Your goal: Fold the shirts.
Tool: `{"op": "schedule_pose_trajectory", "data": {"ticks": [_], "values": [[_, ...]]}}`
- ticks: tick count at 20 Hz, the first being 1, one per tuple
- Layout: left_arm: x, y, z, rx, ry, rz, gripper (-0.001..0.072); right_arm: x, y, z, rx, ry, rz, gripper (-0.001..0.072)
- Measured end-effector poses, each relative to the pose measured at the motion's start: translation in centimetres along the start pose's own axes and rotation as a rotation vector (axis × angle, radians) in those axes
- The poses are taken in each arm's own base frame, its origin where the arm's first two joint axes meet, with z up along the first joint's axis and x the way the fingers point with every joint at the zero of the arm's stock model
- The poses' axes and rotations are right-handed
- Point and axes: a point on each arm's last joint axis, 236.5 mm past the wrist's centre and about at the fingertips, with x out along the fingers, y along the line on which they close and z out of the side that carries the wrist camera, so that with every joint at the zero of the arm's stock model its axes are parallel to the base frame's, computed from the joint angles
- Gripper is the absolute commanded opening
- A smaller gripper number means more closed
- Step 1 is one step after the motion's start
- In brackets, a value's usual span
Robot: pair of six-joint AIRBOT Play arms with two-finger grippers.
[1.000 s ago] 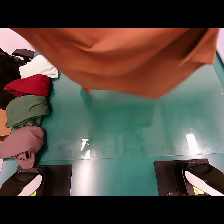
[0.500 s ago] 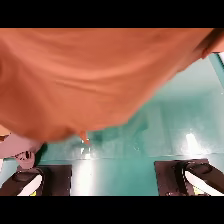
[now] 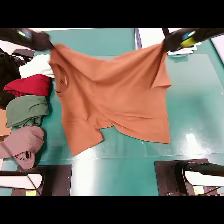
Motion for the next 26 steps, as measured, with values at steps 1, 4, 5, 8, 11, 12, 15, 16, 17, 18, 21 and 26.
{"op": "schedule_pose_trajectory", "data": {"ticks": [1, 4, 5, 8, 11, 12, 15, 16, 17, 18, 21, 26], "values": [[2.4, 0.8, -1.1, -0.019, 0.058, -0.005, 0.0027, 2.3, 0.0, -0.9, -0.001, 0.051, 0.006, 0.002], [6.5, 2.1, -3.3, -0.054, 0.158, -0.014, 0.0503, 7.0, 0.3, -2.1, -0.005, 0.134, 0.054, 0.0346], [7.0, 2.4, -3.7, -0.064, 0.171, -0.014, 0.0499, 7.7, 0.1, -2.0, 0.004, 0.137, 0.07, 0.0346], [6.7, 3.9, -4.4, -0.105, 0.198, -0.001, 0.0499, 8.0, -0.6, -1.3, 0.059, 0.127, 0.132, 0.0346], [3.8, 5.9, -5.2, -0.154, 0.207, 0.025, 0.0499, 6.6, -2.5, -2.9, 0.124, 0.156, 0.164, 0.0345], [2.8, 6.5, -5.7, -0.172, 0.206, 0.035, 0.05, 5.8, -3.3, -4.2, 0.155, 0.175, 0.17, 0.0345], [0.2, 7.7, -8.3, -0.232, 0.214, 0.064, 0.0499, 4.5, -5.6, -10.4, 0.27, 0.274, 0.166, 0.0345], [-0.3, 7.6, -9.8, -0.249, 0.23, 0.066, 0.05, 4.1, -6.1, -13.4, 0.32, 0.318, 0.166, 0.0348], [-0.7, 7.4, -11.2, -0.266, 0.242, 0.066, 0.05, 4.0, -6.3, -16.5, 0.37, 0.367, 0.166, 0.042], [-0.9, 7.2, -13.0, -0.283, 0.262, 0.069, 0.05, 3.8, -6.3, -19.9, 0.426, 0.415, 0.167, 0.0491], [-0.9, 6.4, -17.6, -0.321, 0.298, 0.069, 0.0499, 3.8, -5.0, -29.4, 0.59, 0.55, 0.182, 0.0489], [-0.7, 5.6, -21.8, -0.354, 0.318, 0.073, 0.0499, 4.4, -1.2, -38.0, 0.748, 0.644, 0.231, 0.0478]]}}
